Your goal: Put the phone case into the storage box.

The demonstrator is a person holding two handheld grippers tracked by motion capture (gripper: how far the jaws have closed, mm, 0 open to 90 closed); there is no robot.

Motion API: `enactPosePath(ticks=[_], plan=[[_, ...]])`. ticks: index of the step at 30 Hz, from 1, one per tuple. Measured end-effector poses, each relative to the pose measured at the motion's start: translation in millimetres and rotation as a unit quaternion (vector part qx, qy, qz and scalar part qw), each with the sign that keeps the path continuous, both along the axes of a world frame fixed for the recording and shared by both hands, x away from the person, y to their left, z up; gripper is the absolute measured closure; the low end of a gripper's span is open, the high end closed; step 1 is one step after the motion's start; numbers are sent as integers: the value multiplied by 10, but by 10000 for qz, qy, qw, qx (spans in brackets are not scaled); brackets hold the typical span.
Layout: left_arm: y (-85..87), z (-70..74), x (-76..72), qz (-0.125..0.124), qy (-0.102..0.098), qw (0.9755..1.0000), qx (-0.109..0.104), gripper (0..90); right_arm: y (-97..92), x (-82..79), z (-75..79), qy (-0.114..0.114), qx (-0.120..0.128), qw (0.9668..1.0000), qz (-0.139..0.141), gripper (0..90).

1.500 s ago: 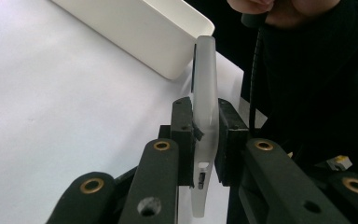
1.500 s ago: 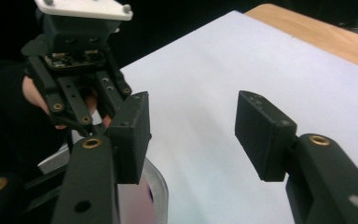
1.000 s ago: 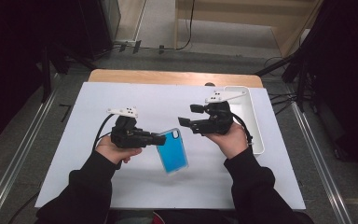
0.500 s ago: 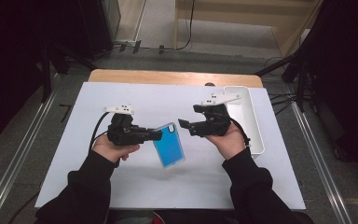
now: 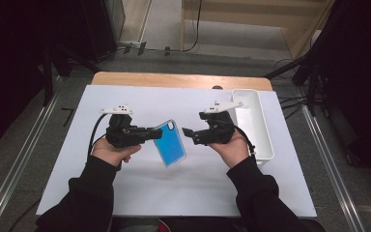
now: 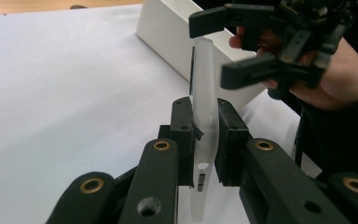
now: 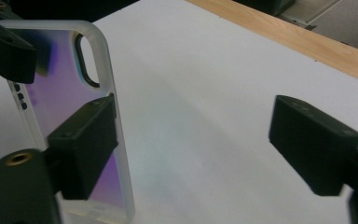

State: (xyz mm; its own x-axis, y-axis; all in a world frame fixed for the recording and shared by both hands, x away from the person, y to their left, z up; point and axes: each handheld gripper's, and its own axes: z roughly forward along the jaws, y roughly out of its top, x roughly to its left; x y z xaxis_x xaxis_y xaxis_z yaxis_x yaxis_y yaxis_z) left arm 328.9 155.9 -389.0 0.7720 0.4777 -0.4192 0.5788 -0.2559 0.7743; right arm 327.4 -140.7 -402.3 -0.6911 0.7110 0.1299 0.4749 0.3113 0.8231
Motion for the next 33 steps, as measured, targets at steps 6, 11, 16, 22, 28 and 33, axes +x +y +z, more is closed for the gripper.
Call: enactPosePath(ticks=[6, 11, 16, 22, 28, 33], plan=[[49, 3, 19, 243, -27, 9997, -59, 792, 39, 4, -47, 145, 143, 9997, 146, 0], [82, 2, 35, 436, -24, 9990, -107, 792, 67, -13, -49, 122, 101, 9998, 144, 0], [107, 4, 42, 607, -10, 9980, -175, 793, 117, -41, -52, 90, 149, 9998, 120, 0], [132, 2, 48, 764, 7, 9968, -214, 792, 190, -85, -62, 17, 157, 9999, 47, 0], [123, -6, 49, 850, 53, 9962, -202, 792, 266, -116, -76, 7, 116, 9999, -10, 0], [99, -17, 46, 928, 166, 9954, -149, 792, 330, -137, -97, 26, 148, 9999, -81, 0]])
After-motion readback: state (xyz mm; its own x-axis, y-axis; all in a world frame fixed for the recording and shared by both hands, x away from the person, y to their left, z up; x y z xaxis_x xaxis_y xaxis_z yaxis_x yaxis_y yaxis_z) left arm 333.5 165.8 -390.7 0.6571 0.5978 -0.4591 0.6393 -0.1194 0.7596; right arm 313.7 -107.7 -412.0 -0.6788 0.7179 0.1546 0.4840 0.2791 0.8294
